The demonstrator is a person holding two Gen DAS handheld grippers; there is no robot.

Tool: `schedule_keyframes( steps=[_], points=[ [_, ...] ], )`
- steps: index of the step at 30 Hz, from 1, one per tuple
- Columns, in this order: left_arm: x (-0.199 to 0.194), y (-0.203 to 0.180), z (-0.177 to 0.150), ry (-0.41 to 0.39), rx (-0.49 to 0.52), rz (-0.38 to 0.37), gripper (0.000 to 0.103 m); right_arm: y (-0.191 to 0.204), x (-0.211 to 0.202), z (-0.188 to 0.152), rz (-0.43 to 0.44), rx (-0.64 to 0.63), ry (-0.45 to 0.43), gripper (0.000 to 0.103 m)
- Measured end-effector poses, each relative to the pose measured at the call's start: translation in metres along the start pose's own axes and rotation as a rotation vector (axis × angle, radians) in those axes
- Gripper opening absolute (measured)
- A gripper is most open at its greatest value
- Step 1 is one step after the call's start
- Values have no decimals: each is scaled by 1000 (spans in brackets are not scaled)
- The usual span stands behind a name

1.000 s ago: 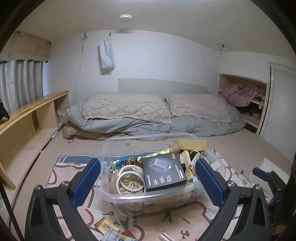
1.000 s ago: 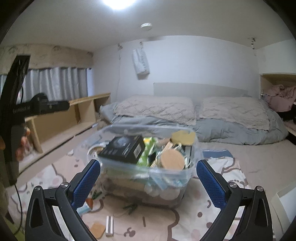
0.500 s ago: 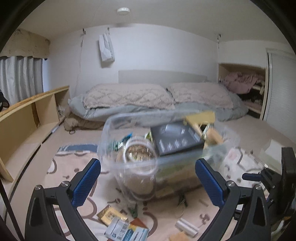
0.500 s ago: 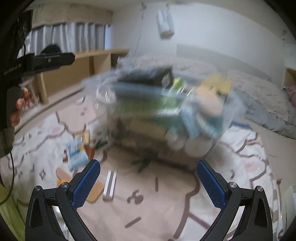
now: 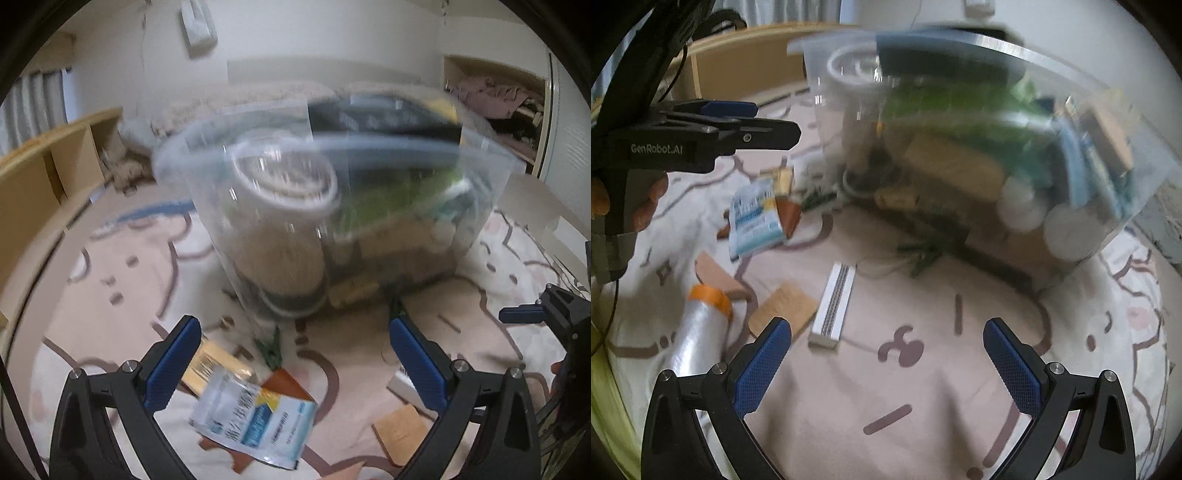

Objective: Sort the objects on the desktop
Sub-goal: 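Move the right tool toward the white matchbox while left tool approaches a green clothespin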

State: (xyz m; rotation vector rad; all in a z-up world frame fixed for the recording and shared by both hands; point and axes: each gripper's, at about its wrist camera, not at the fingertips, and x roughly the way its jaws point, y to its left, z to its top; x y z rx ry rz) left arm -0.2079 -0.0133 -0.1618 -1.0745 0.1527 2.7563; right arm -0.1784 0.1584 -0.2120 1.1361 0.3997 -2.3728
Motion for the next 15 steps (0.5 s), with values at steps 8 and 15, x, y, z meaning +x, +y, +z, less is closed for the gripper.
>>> schedule_keyframes(
  steps=[8, 15],
  points=[
    [30, -6, -14, 100, 20, 20, 103, -11, 24, -13, 33, 73, 107, 103],
    [50, -6, -22, 154, 53, 33, 103, -7, 44, -24, 43, 60, 178, 103]
  ],
)
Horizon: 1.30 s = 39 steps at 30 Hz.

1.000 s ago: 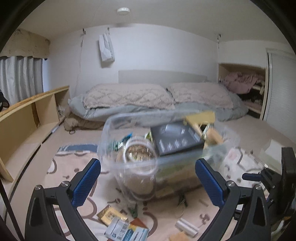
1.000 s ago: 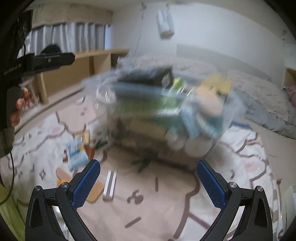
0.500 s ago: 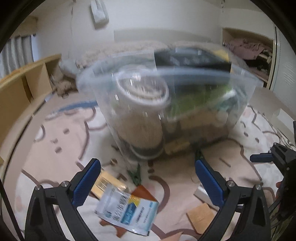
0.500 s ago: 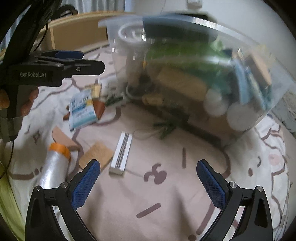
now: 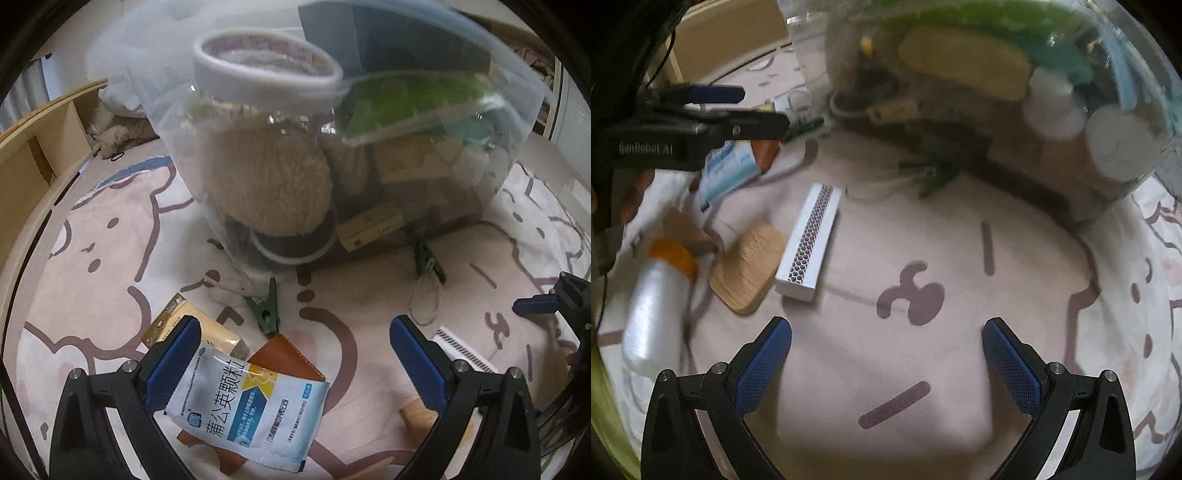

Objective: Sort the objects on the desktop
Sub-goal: 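Move the right tool toward the white matchbox while left tool approaches a green clothespin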

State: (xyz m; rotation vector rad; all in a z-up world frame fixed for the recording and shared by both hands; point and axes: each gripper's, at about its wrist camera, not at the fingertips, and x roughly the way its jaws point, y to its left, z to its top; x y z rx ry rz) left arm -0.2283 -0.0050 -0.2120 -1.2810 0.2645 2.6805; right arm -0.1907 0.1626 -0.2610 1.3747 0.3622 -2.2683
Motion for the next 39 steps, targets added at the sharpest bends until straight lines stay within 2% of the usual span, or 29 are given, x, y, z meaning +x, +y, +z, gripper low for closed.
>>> schedule_keyframes(
  steps=[6, 12, 24, 31, 34, 39],
  points=[
    [16, -5, -2, 42, 33, -24, 103, -4, 1, -3, 25, 7, -5, 103],
    [29, -15, -4, 87, 72, -37, 103, -1, -1, -7, 4, -4, -14, 103],
    [29, -40, -6, 116, 192, -73, 103, -1, -3, -9, 17, 5, -15, 103],
    [22, -52, 1, 141, 234, -141, 103, -9, -9, -12, 73, -9, 8, 103],
    [19, -64, 3, 147, 274, -174, 103, -12, -13, -18, 67, -14, 17, 103],
    [17, -91, -4, 154, 388, -187, 103, -15, -17, -24, 67, -5, 15, 103]
  ],
)
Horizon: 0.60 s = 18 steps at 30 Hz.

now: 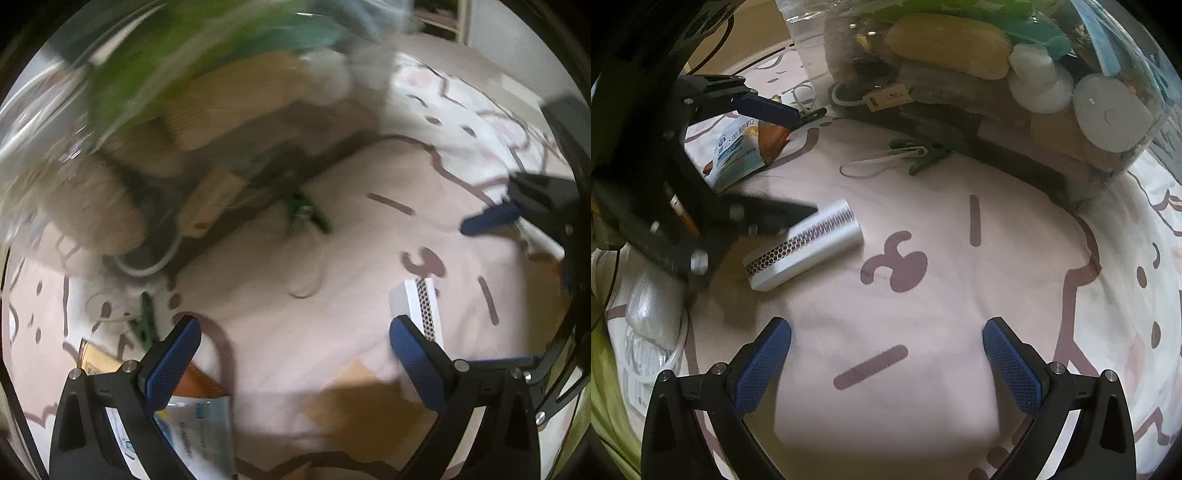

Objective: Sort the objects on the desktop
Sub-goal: 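Move the right tool toward the white matchbox while left tool approaches a green clothespin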

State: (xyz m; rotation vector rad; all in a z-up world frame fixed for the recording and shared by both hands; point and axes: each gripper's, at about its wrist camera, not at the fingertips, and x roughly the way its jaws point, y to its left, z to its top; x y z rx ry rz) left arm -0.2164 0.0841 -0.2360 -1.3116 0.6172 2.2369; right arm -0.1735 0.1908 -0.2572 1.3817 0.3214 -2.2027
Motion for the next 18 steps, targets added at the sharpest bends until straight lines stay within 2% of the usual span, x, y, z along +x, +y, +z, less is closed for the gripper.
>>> schedule_keyframes(
  steps=[7, 14, 18],
  points=[
    [-1, -21, 2, -9, 94, -9, 103, -1, -5, -7, -6, 3, 2, 103],
    [-15, -15, 1, -21, 119, -5, 103, 0, -7, -11, -22, 10, 12, 103],
    [-28, -11, -3, -8, 145, -41, 103, 3, -5, -12, -36, 6, 13, 103]
  ],
)
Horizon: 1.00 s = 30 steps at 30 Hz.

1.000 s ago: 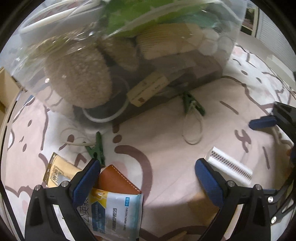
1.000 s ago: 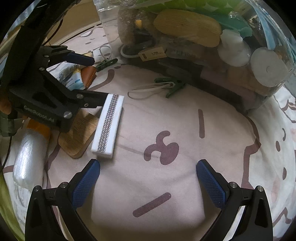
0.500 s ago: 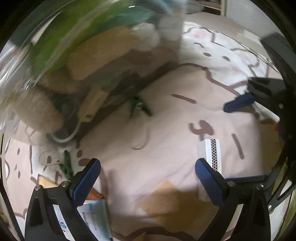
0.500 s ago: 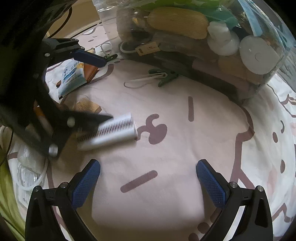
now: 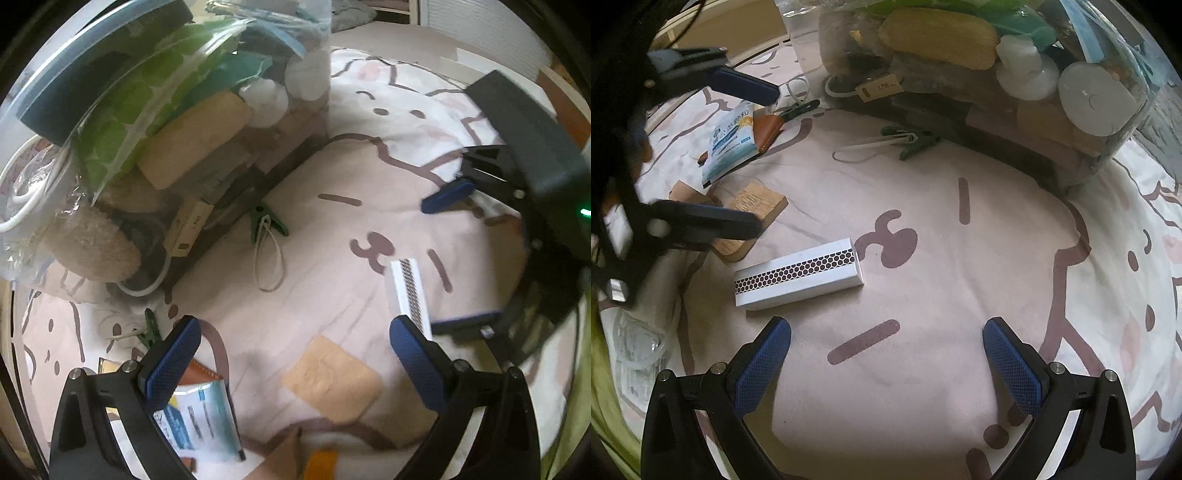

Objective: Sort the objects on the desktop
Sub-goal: 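Move the right tool toward the white matchbox while left tool approaches a green clothespin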

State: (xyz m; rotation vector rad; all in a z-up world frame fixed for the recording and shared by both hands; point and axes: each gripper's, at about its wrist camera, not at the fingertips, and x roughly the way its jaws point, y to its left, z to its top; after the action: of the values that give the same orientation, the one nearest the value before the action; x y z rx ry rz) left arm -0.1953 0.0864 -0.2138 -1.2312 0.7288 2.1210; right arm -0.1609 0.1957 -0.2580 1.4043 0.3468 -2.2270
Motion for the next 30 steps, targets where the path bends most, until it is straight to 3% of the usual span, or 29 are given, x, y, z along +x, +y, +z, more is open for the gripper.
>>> schedule_keyframes(
  steps=[3, 8, 13, 23, 30],
  points=[
    [-2, -5, -5, 43, 39, -45, 103, -2, 1, 1, 13, 11, 3, 103],
    [6, -18, -10, 97, 134, -17, 103, -3, 1, 1, 15, 13, 5, 103],
    [19, -20, -12, 153, 137, -18, 103, -4, 0, -1, 17, 15, 3, 103],
    [35, -6, 5, 124, -20, -7, 103, -7, -10, -6, 40, 14, -21, 103],
    [27, 1, 1, 118, -17, -23, 103, -8, -18, 7, 86, 70, -62, 103]
  ],
)
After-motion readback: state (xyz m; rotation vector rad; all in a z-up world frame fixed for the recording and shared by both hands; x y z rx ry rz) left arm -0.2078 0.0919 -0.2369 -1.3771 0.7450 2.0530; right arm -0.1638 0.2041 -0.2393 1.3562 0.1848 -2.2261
